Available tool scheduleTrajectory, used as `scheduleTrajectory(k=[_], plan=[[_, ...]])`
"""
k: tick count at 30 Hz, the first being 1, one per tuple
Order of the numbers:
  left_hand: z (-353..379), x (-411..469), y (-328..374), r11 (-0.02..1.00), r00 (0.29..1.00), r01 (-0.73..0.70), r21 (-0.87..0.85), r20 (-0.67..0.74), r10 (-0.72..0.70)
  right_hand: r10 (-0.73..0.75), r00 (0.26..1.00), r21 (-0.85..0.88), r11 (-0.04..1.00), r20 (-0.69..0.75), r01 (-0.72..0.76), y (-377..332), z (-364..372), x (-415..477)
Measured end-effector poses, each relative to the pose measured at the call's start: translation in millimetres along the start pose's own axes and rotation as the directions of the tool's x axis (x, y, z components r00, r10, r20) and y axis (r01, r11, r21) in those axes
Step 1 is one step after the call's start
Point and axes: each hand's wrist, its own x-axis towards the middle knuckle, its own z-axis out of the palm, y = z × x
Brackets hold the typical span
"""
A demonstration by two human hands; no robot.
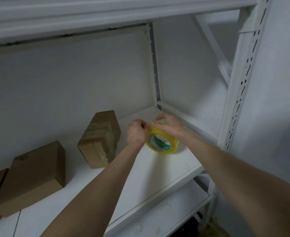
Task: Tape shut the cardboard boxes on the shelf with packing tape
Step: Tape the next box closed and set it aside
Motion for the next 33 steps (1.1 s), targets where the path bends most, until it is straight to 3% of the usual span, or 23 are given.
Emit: scheduleTrajectory(k=[3, 6, 9, 14, 18, 19, 21, 22, 24, 26, 30, 33], plan=[[-1, 5, -1, 1.000, 0.999, -0.006, -0.001, 0.034, 0.006, -0.027, 0.984, 0.000, 1.000, 0.175, 0.028, 1, -8, -1], [-2, 6, 2, 0.995, 0.997, -0.059, 0.082, 0.054, 0.055, -0.067, 0.985, -0.054, 0.996, 0.158, 0.076, 6, -6, 4], [2, 5, 4, 0.997, 0.995, -0.061, 0.041, 0.086, 0.057, -0.138, 0.983, -0.206, 0.965, 0.120, 0.161, 10, -3, 5], [4, 6, 1, 0.946, 0.978, 0.145, -0.289, 0.185, -0.093, -0.158, 0.979, -0.187, 0.966, 0.126, 0.180, 16, -5, 2], [3, 9, -18, 0.894, 0.954, 0.278, -0.351, 0.208, -0.215, -0.140, 0.989, -0.454, 0.879, 0.048, 0.146, 23, 1, -3], [0, 12, -26, 0.921, 0.950, 0.278, -0.272, 0.218, -0.223, -0.137, 0.990, -0.502, 0.855, 0.023, 0.130, 26, 2, -4], [-6, 12, -45, 0.967, 0.929, 0.133, 0.218, 0.313, -0.198, -0.133, 0.991, -0.558, 0.825, -0.028, 0.095, 32, 2, -6], [-9, 7, -54, 0.892, 0.895, 0.030, 0.451, 0.386, -0.225, -0.133, 0.990, -0.588, 0.805, -0.048, 0.080, 35, 2, -6], [-8, -3, -74, 0.732, 0.811, -0.065, 0.678, 0.464, -0.357, -0.144, 0.988, -0.656, 0.751, -0.056, 0.072, 44, 4, -6], [-4, -10, -86, 0.688, 0.783, -0.090, 0.720, 0.479, -0.398, -0.138, 0.990, -0.679, 0.731, -0.041, 0.074, 52, 6, -4], [14, -7, -80, 0.810, 0.862, -0.067, 0.582, 0.443, -0.248, -0.115, 0.993, -0.767, 0.635, 0.024, 0.092, 65, 12, -1], [44, -7, -63, 0.893, 0.881, 0.012, 0.449, 0.418, -0.222, -0.096, 0.995, -0.791, 0.605, 0.039, 0.089, 75, 14, -2]])
